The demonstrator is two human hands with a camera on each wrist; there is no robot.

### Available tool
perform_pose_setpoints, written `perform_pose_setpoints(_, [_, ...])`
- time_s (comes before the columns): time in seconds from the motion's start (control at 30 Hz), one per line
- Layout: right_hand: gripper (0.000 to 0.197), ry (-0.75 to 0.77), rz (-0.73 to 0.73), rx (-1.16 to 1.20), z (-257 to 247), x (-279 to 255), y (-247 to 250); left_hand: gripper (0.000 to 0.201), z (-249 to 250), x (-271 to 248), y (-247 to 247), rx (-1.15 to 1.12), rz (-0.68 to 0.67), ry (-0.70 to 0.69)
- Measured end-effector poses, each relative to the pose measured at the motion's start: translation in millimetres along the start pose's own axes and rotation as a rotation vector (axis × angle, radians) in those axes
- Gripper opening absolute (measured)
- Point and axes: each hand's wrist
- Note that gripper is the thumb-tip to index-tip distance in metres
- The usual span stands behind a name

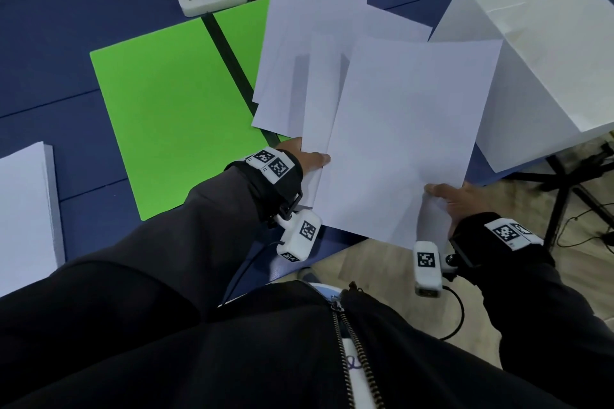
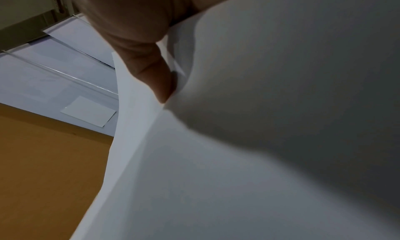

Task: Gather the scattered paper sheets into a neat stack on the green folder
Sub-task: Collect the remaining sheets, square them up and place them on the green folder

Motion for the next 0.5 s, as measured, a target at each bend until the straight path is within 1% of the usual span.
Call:
perform_pose_setpoints(0.03, [0.02,0.0,-0.001,0.01,0,0,0,0.042,1,-1,-1,-0.054,-0.013,-0.006])
perform_pose_setpoints(0.07, [0.02,0.004,0.0,0.016,-1,0,0,0.047,4,-3,-2,-0.099,-0.024,-0.017])
perform_pose_setpoints(0.13, [0.021,0.006,0.005,0.015,-1,0,-1,0.07,7,-5,-3,-0.165,-0.027,-0.015])
perform_pose_setpoints(0.17, [0.02,0.005,0.0,0.015,-2,-1,-1,0.076,9,-4,-3,-0.187,-0.029,0.002])
perform_pose_setpoints(0.23, [0.018,0.001,-0.007,0.013,-1,0,-2,0.072,13,-3,-3,-0.218,-0.04,0.043])
perform_pose_setpoints(0.3, [0.018,0.001,-0.007,0.019,0,1,-1,0.075,13,0,-6,-0.266,-0.06,0.088])
perform_pose_setpoints(0.37, [0.017,0.0,-0.015,0.013,1,3,1,0.072,13,-1,-13,-0.303,-0.067,0.099])
perform_pose_setpoints(0.43, [0.011,-0.008,-0.02,0.0,3,5,2,0.063,12,-2,-17,-0.315,-0.05,0.084])
perform_pose_setpoints(0.5, [0.005,-0.02,-0.013,0.003,6,8,4,0.049,11,-2,-17,-0.273,-0.038,0.044])
Point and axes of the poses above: each hand's wrist, its own x-axis towards the middle knuckle, its own y-axis out of the back of the hand, z = x × y, and after that the axes turned 3 degrees about y, right-handed
